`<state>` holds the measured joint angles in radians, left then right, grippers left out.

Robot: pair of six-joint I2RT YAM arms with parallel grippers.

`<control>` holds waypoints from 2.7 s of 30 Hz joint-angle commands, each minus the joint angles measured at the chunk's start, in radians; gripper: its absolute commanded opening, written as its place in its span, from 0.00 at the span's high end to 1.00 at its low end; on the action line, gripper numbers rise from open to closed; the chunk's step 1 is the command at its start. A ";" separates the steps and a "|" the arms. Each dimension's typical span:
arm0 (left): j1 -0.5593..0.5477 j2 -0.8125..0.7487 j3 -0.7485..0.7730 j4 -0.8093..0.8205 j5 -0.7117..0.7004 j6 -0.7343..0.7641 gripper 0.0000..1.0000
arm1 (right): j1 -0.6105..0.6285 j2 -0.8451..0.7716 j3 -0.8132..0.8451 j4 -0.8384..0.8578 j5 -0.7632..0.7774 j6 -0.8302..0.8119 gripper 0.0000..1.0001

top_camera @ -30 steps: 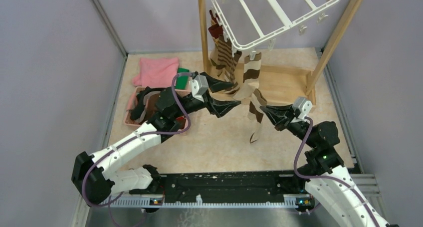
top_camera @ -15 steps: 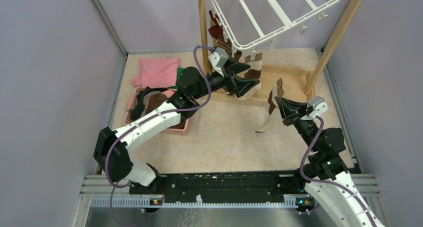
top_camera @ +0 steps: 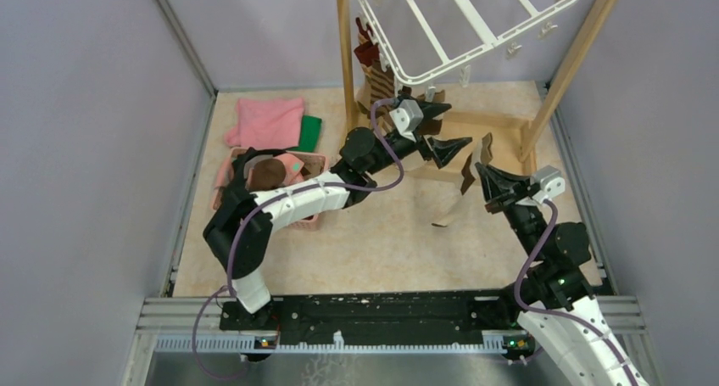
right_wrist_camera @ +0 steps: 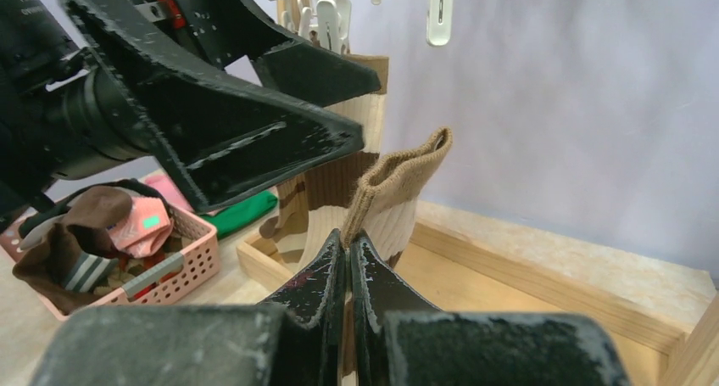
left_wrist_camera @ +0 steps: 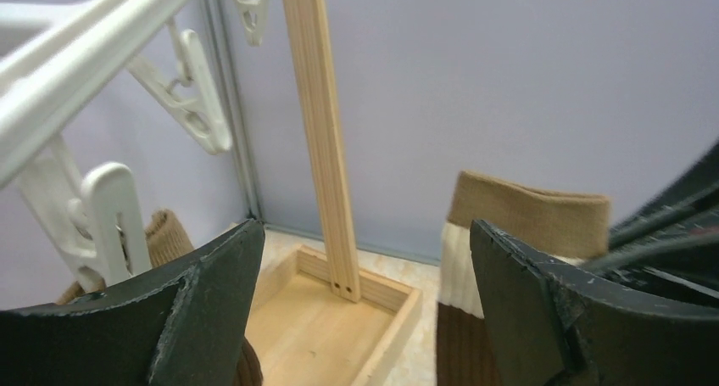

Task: Clip the socks to the hanger
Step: Clamp the sock onto the hanger.

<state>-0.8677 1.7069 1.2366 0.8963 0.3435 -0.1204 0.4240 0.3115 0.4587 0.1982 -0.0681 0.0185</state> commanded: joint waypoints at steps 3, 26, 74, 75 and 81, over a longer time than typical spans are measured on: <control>-0.001 0.083 0.129 0.174 -0.110 0.058 0.02 | 0.010 -0.025 -0.002 0.024 0.025 0.000 1.00; 0.014 0.189 0.227 0.248 -0.287 0.069 0.03 | 0.010 -0.055 -0.006 0.015 0.017 0.000 1.00; 0.188 0.191 0.238 0.343 -0.008 -0.411 0.19 | -0.009 -0.056 -0.008 0.021 -0.018 0.008 1.00; 0.189 0.193 0.240 0.345 -0.005 -0.418 0.19 | -0.008 -0.056 -0.009 0.021 -0.018 0.008 1.00; 0.191 0.203 0.250 0.363 0.002 -0.475 0.25 | -0.010 -0.058 -0.009 0.020 -0.020 0.008 1.00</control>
<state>-0.6823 1.8992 1.4429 1.1774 0.3256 -0.5327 0.4206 0.2676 0.4515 0.1921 -0.0776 0.0196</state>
